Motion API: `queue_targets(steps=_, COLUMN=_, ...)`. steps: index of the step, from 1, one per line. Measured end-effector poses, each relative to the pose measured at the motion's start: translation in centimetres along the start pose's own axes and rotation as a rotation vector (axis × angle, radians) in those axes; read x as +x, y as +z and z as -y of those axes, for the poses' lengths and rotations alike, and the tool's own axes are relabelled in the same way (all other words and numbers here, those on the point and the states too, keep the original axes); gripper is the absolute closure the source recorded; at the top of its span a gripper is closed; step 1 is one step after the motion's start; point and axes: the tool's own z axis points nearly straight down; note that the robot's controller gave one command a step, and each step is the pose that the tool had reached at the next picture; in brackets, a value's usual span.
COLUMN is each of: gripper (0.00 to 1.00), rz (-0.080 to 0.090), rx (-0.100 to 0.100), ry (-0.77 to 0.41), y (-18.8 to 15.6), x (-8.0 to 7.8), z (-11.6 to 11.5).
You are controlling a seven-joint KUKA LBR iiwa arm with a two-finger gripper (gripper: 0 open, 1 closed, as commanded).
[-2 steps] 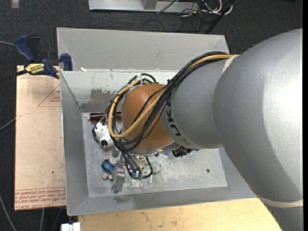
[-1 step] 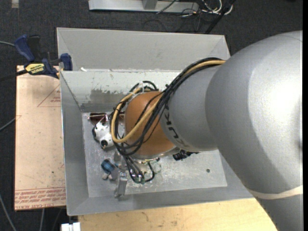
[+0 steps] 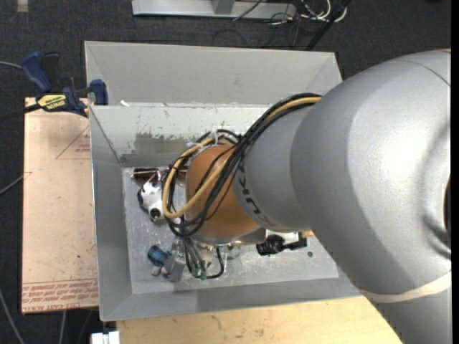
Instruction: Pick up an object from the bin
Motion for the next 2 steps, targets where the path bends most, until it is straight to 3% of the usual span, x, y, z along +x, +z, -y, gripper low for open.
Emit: queue_targets(steps=2, gripper=1.00, rz=-0.004, rx=0.003, ry=0.000, y=-0.34, x=0.10, z=0.09)
